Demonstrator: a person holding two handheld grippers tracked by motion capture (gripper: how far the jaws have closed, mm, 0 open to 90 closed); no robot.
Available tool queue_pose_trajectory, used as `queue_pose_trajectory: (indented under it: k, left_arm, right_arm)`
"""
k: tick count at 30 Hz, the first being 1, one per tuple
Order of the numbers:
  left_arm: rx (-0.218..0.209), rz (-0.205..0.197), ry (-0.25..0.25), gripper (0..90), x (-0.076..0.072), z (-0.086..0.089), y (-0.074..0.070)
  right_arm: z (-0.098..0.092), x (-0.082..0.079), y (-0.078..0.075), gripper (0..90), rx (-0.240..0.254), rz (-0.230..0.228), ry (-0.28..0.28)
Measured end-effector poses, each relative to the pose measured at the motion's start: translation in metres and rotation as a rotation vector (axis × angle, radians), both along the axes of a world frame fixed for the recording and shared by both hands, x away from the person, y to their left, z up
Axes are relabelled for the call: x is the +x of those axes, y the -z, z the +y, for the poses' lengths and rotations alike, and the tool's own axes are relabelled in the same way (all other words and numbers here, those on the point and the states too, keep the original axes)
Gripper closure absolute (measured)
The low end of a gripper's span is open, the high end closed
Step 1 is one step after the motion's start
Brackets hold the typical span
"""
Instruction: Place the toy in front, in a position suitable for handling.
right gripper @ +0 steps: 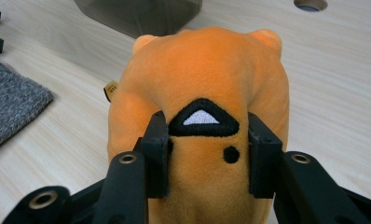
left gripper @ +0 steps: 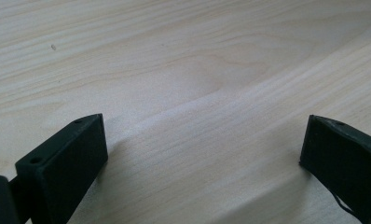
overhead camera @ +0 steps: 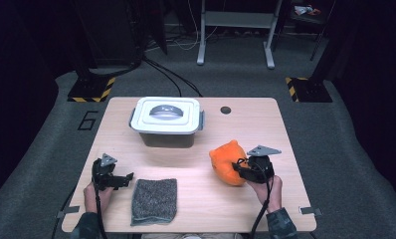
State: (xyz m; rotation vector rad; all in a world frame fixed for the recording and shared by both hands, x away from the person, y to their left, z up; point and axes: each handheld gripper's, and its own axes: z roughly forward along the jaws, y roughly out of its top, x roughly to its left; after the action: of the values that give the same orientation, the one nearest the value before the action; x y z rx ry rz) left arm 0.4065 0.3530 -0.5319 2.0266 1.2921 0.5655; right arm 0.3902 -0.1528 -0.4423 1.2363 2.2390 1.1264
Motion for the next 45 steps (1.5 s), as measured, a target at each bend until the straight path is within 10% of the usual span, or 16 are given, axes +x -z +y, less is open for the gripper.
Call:
queue_pose_trajectory:
  k: [23, 31, 45]
  left_arm:
    - [-0.001, -0.003, 0.0, 0.3, 0.0, 0.0, 0.0]
    - [0.0, -0.004, -0.002, 0.3, 0.0, 0.0, 0.0]
    - [0.0, -0.003, -0.001, 0.2, 0.001, 0.0, 0.0]
  right_arm:
    - [0.055, 0.046, 0.015, 45.9, -0.016, 0.021, -0.089]
    - [0.04, 0.038, 0.002, 14.0, 0.017, -0.022, -0.066]
    - [-0.021, -0.004, 0.015, 3.6, -0.026, -0.021, 0.022]
